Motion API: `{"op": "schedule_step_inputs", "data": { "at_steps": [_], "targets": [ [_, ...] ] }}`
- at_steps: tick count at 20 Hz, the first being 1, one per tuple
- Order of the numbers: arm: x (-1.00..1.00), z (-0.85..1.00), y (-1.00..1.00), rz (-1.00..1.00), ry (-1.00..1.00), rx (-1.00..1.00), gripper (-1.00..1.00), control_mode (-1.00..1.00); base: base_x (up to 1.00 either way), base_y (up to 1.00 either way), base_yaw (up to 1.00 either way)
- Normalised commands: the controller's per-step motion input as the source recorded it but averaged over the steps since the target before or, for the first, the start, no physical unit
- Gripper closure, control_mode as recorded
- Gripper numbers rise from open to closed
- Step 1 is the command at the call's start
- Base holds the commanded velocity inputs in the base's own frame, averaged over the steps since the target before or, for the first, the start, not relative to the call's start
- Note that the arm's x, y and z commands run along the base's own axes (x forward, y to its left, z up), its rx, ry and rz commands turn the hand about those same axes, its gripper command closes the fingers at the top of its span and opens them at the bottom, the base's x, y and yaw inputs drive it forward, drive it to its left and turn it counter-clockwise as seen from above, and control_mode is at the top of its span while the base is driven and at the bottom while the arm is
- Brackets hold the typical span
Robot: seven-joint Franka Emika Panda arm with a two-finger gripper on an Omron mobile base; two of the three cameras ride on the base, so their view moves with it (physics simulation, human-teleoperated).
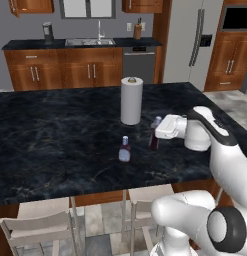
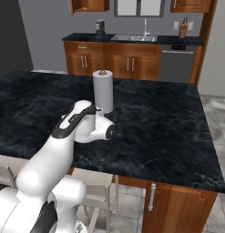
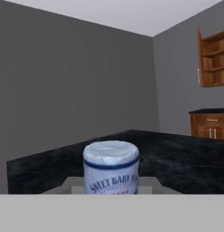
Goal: The dining table condiment station is running low on condiment bottle. Refill the condiment station by opening the cabinet and taking the condiment bottle from the cabinet and placing it on the dining table.
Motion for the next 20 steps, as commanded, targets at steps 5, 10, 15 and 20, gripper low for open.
{"op": "schedule_step_inputs", "data": {
  "at_steps": [5, 10, 15, 20],
  "targets": [
    [0.25, -0.22, 0.00, 0.00, 0.01, -0.03, 1.00, -1.00, 0.00, 0.00, 0.00],
    [0.25, -0.25, 0.00, 0.00, 0.00, 0.00, 1.00, -1.00, 0.00, 0.00, 0.00],
    [0.22, -0.29, 0.00, 0.01, 0.00, 0.00, 1.00, -1.00, 0.00, 0.00, 0.00],
    [0.20, -0.32, 0.00, 0.00, 0.00, 0.00, 1.00, -1.00, 0.00, 0.00, 0.00]
  ]
}}
